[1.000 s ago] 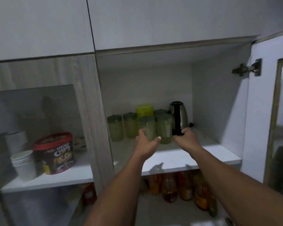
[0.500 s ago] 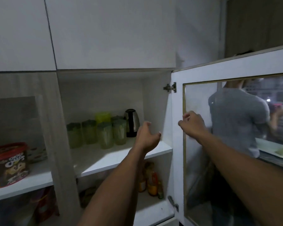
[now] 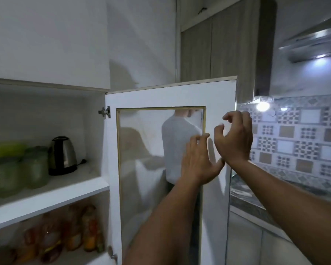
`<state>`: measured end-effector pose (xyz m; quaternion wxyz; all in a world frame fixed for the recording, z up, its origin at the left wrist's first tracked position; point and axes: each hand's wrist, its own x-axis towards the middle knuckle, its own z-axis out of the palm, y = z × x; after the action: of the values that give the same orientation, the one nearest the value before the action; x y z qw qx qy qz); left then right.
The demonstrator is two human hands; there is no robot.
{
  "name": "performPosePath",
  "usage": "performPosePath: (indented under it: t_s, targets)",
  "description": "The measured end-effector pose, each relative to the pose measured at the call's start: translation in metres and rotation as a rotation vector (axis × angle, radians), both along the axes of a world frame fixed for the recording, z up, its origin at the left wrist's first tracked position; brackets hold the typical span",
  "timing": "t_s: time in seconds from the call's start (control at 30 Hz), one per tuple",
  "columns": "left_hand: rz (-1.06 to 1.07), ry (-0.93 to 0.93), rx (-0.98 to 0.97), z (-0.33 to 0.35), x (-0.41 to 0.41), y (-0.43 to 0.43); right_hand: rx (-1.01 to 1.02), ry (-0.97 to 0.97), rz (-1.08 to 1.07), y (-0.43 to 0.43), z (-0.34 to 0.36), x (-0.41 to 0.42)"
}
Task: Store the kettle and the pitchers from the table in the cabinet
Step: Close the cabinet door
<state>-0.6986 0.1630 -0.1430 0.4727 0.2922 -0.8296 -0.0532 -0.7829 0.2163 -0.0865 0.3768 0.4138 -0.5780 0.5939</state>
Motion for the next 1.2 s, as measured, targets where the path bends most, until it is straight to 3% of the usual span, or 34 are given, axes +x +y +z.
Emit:
performPosePath:
  t_s: [0.1,0.2,0.4,0.57,0.67,0.93,1.07,1.2]
  targets:
    - [0.074,-0.012,-0.072,-0.008,-0.022,0.004,-0.065,-0.169,0.079,0.002,0.007,-0.017]
    - [0.093,0.000,-0.101,-0.013,-0.024,0.005,0.012,-0.395,0.348,0.000,0.008,-0.032]
    - [0.131,0.003,-0.177,-0.011,-0.003,0.010,-0.076,-0.487,0.508,0.000,0.005,-0.024]
    - [0.134,0.032,-0.248,-0.017,0.035,0.026,0.041,-0.654,0.718,0.018,0.013,0.006]
    - [0.120,0.026,-0.303,-0.017,0.069,0.036,0.127,-0.695,0.974,0.019,0.017,0.022]
    - [0.186,-0.067,-0.379,-0.018,0.199,0.068,0.078,-0.579,1.465,0.002,0.012,0.153]
    - [0.278,-0.099,-0.388,-0.019,0.277,0.088,0.035,-0.486,1.465,-0.003,0.009,0.238]
    - [0.494,-0.112,-0.381,-0.022,0.355,0.098,0.076,-0.209,1.293,-0.011,-0.008,0.323]
